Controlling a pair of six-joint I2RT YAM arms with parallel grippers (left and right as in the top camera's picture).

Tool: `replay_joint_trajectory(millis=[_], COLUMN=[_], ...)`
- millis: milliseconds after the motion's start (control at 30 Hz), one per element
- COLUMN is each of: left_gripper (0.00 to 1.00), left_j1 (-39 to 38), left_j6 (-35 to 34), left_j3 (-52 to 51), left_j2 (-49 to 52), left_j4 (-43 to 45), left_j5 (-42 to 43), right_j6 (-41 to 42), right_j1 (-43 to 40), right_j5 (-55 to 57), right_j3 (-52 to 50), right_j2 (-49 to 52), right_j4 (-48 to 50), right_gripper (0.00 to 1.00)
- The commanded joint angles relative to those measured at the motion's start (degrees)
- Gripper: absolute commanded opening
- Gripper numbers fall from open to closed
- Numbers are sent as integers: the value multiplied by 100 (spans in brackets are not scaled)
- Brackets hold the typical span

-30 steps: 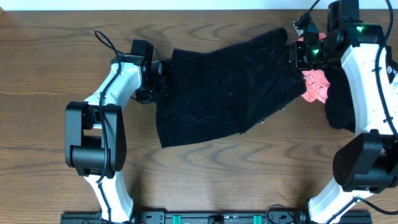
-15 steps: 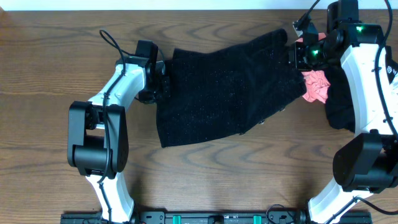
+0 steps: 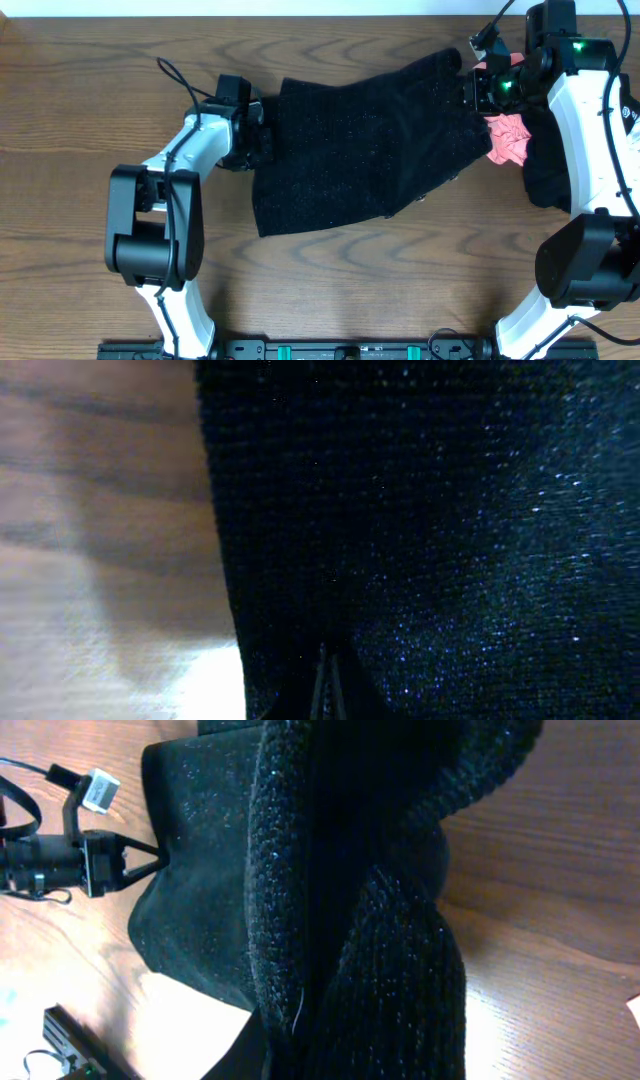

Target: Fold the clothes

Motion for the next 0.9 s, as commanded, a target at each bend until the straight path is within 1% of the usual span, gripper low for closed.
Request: replay_joint_trajectory(millis=[0, 200, 400, 500, 667, 867], left_gripper=[6, 6, 6, 6, 6, 6], left_j1=[-35, -35, -35, -35, -35, -35], left_j6=[-28, -33, -39, -37, -39, -42], left_j3=[-345, -577, -588, -588, -588, -588], left_j2=[118, 118, 118, 118, 118, 118], left_j4=[221, 306, 249, 251, 251, 260], left_j5=[710, 1499, 2282, 2457, 2459, 2461], right_j6=[-109, -111, -129, -129, -129, -127], right_j1=[-20, -2, 103, 149, 330, 1180], right_j5=[-326, -328, -417, -479, -745, -772], right_j3=[195, 195, 195, 195, 195, 195], right_j2=[-234, -234, -236, -236, -236, -236], right_j4=[-9, -31, -42, -33, 57, 393], right_gripper=[1, 1, 1, 1, 1, 1])
